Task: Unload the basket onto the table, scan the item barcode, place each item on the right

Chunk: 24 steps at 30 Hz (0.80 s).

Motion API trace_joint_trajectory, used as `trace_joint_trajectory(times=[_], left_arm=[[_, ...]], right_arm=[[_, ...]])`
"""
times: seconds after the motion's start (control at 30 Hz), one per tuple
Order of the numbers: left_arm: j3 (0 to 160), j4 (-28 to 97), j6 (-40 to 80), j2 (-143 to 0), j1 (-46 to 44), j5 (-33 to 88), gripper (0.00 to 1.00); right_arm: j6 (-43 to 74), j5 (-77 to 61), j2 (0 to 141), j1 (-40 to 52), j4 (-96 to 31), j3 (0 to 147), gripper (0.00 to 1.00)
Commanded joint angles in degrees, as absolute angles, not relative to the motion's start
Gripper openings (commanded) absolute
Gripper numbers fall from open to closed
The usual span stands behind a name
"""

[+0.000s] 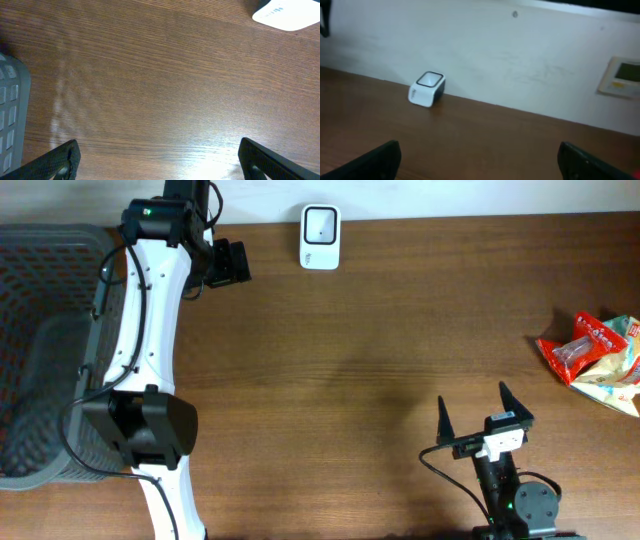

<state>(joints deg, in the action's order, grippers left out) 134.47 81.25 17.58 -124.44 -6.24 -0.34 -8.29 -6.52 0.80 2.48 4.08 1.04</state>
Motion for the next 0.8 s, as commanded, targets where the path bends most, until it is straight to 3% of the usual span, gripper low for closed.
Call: trace_joint_trajectory(times=[0.0, 0.77], left_arm=[[134.61, 81.32, 17.30, -124.81, -6.22, 0.08, 0.99], [134.61, 81.32, 17.30, -124.81, -6.22, 0.08, 0.99]], right_arm=[[-3.07, 0.49, 0.19, 2.98, -2.09, 0.32, 0.98], [2.00, 0.71, 0.19, 1.10, -4.71, 0.32, 0.98]])
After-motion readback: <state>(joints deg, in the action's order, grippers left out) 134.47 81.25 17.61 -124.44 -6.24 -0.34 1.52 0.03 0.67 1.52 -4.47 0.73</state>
